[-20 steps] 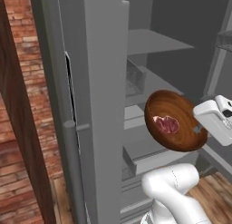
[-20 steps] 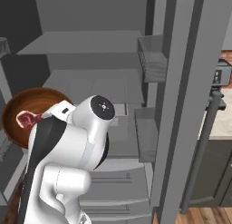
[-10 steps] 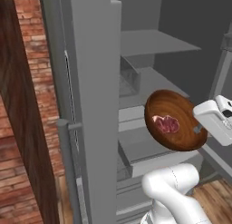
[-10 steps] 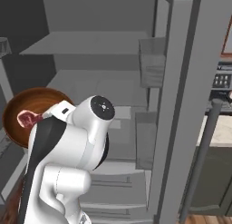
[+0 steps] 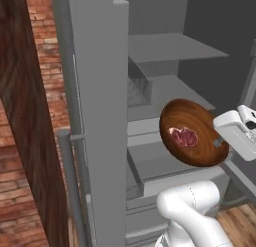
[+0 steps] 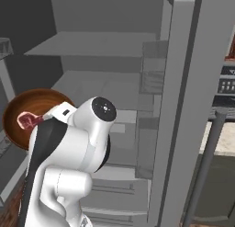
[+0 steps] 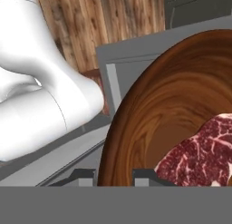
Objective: Place one of the steaks on the plate and the other in the bowl. Then place the bowl in the fridge.
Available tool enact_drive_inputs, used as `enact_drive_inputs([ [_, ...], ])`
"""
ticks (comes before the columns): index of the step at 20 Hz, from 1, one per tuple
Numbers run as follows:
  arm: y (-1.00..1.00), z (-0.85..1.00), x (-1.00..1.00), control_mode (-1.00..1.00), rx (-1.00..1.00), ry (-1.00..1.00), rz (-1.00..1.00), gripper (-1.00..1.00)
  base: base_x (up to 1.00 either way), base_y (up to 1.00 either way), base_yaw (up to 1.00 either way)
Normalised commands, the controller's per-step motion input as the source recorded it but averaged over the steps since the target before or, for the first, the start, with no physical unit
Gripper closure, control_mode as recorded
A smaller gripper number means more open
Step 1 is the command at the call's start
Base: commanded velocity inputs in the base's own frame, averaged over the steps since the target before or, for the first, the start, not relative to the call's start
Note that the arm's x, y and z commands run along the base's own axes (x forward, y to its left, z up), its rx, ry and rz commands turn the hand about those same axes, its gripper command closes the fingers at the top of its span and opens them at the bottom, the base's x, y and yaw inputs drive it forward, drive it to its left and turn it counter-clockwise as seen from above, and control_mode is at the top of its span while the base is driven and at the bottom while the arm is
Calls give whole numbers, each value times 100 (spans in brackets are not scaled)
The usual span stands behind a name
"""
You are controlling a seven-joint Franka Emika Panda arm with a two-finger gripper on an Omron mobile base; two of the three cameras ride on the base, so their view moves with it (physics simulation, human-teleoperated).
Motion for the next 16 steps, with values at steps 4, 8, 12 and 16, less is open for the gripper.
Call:
enact_drive_inputs([
  [4, 0, 0, 0, 100, 0, 0, 0, 100, 62, 10, 22],
  [8, 0, 0, 0, 100, 0, 0, 0, 100, 62, 19, 21],
  [12, 0, 0, 0, 100, 0, 0, 0, 100, 49, 8, 6],
  [16, 0, -2, 43, -100, 0, 0, 0, 100, 0, 0, 0],
])
